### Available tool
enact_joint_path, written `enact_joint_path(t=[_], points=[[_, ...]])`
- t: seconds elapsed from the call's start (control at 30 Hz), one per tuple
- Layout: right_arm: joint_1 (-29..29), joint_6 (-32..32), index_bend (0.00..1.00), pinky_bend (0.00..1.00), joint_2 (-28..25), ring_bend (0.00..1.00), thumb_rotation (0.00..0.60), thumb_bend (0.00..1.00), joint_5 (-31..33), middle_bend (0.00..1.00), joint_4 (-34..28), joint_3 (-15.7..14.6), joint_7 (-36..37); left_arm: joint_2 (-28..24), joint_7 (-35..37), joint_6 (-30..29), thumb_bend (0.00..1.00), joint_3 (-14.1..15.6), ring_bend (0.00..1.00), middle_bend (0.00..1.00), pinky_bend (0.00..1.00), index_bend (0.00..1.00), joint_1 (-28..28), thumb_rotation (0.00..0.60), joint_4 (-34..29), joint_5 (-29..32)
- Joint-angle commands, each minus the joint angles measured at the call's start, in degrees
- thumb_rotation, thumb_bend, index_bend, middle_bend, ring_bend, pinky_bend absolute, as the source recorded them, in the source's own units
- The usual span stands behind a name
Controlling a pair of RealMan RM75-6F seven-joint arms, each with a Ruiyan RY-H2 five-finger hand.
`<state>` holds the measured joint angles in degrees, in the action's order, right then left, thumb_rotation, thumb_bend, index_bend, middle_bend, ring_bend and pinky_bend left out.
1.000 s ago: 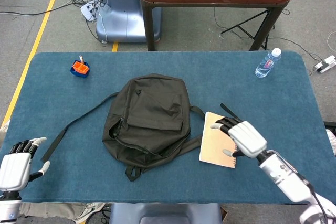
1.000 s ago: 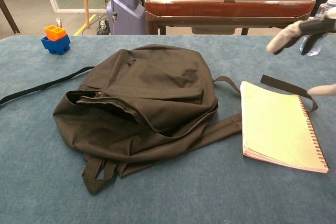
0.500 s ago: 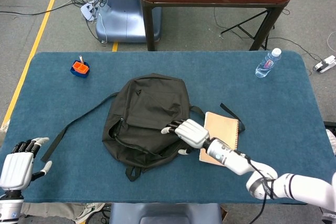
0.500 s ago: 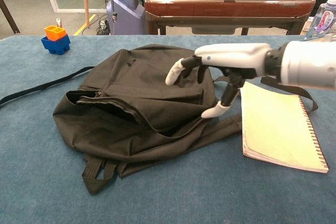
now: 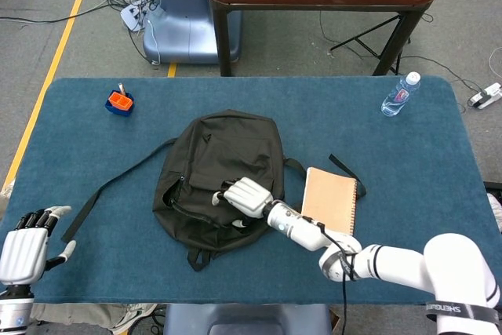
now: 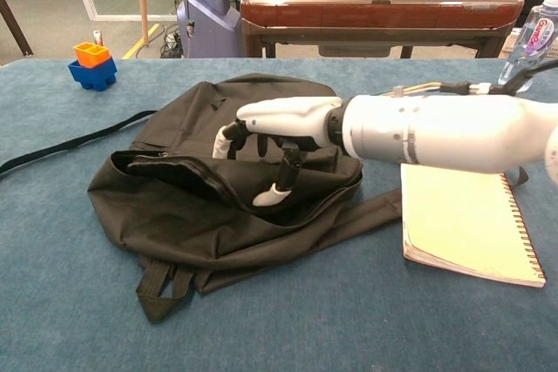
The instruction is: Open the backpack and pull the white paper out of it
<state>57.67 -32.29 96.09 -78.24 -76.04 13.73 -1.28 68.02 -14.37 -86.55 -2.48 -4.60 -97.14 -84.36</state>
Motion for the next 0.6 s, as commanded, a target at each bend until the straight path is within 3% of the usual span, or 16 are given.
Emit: enact_joint_path(t=[0.03,0.2,0.6], points=[[1.8,0.0,0.61,0.3,2.6,0.3,0.6,0.38,1.6,0.45,3.0,0.7,-0.2,-0.1,0.4,0.2,0.28,-0.2,0.24,0.28,0.21,0.32,-0.4,0.6,-0.1,-0.3],[2.3,-0.7,0.71,0.39,3.5,0.38,0.6,0.43,3.3,0.51,5.6,1.5,1.6,-0.7,1.3,1.2,0.28,-0.9,0.24,0.28,0.21,0.33,-2.0,0.6,-0.2,-1.8],[3.0,-2.4,0.72,0.42,4.6,0.39,0.6,0.43,15.6,0.52,12.8,8.3,5.3,0.4,10.3,5.5,0.28,-2.7,0.27,0.28,0.21,0.39,-10.2,0.6,0.5,-11.2]])
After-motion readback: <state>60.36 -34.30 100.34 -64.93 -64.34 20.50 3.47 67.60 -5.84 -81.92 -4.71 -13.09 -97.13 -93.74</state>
